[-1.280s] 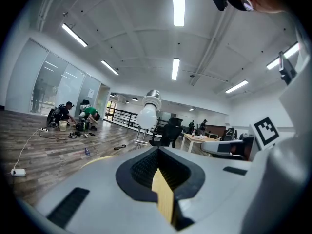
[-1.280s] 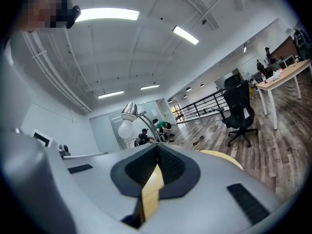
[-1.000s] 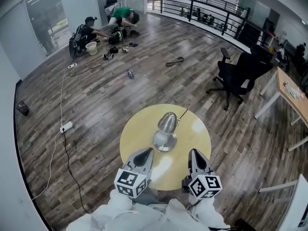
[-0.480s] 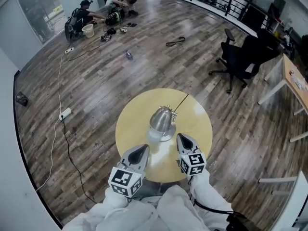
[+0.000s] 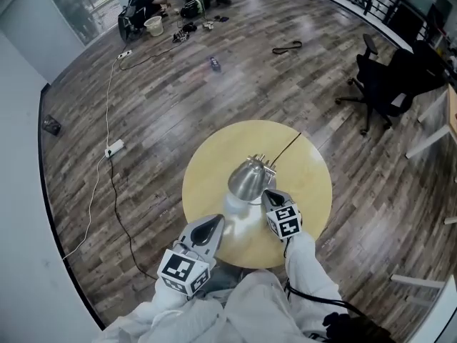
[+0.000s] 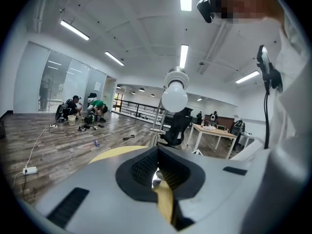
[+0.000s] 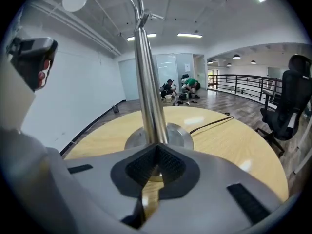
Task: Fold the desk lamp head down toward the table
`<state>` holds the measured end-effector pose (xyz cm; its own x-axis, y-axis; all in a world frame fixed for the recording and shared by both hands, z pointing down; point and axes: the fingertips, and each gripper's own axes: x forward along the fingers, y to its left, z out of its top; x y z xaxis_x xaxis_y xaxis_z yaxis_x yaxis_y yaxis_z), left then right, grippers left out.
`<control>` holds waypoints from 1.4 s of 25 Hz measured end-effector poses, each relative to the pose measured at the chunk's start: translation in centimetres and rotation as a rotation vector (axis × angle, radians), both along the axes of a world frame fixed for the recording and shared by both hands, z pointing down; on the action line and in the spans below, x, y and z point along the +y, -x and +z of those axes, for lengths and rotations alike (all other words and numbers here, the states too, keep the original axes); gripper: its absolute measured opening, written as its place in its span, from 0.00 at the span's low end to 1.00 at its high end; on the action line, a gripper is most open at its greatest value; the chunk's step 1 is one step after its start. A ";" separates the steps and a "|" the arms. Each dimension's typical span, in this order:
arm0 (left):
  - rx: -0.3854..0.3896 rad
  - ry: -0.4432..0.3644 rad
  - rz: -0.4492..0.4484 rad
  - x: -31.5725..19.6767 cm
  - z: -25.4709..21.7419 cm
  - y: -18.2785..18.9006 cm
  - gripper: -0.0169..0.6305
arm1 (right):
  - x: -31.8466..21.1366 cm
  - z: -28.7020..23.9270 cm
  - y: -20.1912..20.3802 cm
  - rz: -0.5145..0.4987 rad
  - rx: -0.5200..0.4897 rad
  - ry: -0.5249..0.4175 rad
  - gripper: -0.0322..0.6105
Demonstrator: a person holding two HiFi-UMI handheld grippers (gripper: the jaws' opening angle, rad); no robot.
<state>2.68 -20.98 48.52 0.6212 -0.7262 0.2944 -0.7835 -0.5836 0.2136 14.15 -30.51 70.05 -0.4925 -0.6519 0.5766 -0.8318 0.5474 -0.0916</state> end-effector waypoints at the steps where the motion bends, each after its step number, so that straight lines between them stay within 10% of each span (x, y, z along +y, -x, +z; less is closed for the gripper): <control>1: 0.003 -0.011 -0.007 -0.1 -0.3 0.2 0.03 | 0.1 0.6 0.1 -0.012 0.015 0.017 0.07; 5: -0.002 -0.062 -0.003 -0.4 -2.5 0.4 0.08 | 0.3 1.8 0.0 -0.019 0.023 0.031 0.07; 13: 0.033 -0.144 0.159 -1.7 -14.1 -1.4 0.52 | 0.3 1.8 0.5 -0.063 0.023 0.042 0.07; 22: -0.353 -0.081 0.310 -4.7 -14.4 -7.3 0.50 | 0.9 1.7 0.5 -0.051 0.019 0.042 0.07; 35: -0.265 -0.042 0.283 -4.6 -13.7 -6.9 0.48 | 0.2 1.6 0.0 -0.064 0.021 0.047 0.07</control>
<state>9.53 -25.58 34.85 0.7049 -0.5520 0.4455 -0.6153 -0.7883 -0.0032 14.16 -30.26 71.67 -0.5199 -0.5917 0.6161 -0.7974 0.5948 -0.1016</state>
